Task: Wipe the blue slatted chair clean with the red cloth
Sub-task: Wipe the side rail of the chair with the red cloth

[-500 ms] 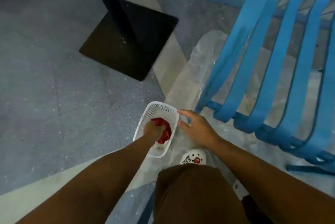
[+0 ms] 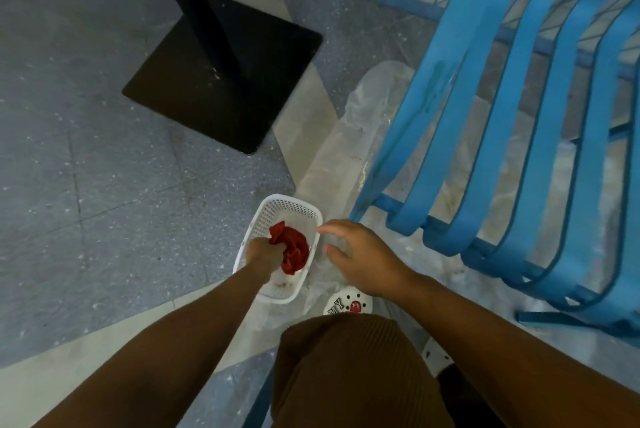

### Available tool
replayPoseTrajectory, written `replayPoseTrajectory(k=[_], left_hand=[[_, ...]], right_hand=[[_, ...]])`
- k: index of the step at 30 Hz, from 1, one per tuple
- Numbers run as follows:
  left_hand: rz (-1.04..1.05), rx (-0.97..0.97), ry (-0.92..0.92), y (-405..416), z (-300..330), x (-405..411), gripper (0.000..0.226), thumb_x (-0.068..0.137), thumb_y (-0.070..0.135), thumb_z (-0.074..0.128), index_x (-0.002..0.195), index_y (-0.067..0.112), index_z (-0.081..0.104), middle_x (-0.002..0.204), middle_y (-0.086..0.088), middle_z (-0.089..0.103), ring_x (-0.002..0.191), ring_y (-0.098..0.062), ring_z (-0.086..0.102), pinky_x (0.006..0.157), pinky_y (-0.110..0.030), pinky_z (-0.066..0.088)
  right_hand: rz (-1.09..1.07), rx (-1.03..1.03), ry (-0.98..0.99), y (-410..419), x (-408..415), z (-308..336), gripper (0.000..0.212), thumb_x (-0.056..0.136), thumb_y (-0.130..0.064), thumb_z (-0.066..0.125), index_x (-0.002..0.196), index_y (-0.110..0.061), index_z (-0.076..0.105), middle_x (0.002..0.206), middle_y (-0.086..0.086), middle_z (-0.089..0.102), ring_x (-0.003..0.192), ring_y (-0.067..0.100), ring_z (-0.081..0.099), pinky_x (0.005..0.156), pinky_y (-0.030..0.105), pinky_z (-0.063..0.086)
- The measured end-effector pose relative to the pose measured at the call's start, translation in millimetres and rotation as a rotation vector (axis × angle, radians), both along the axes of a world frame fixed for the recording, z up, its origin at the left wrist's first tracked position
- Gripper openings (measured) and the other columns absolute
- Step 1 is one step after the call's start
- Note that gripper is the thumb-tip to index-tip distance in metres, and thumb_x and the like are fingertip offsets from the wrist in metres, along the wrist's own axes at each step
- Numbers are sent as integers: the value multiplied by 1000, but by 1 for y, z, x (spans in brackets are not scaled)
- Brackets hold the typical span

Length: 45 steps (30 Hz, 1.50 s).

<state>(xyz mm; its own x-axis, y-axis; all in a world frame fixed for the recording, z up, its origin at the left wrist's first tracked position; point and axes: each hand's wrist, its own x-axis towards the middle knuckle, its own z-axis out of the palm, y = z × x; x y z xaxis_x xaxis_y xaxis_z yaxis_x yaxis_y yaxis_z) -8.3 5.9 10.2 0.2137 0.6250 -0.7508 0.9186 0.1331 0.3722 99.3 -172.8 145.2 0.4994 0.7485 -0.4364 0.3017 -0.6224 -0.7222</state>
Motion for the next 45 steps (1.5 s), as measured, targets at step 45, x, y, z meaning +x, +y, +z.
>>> replayPoseTrajectory(k=[45], left_hand=[[-761, -788, -822, -315, 377, 54, 45, 91, -17, 56, 127, 7, 65, 123, -17, 70, 114, -28, 67, 98, -38, 55]], right_hand=[[-366, 324, -510, -346, -40, 231, 60, 96, -28, 69, 150, -20, 46, 140, -7, 49, 129, 6, 50, 109, 21, 43]])
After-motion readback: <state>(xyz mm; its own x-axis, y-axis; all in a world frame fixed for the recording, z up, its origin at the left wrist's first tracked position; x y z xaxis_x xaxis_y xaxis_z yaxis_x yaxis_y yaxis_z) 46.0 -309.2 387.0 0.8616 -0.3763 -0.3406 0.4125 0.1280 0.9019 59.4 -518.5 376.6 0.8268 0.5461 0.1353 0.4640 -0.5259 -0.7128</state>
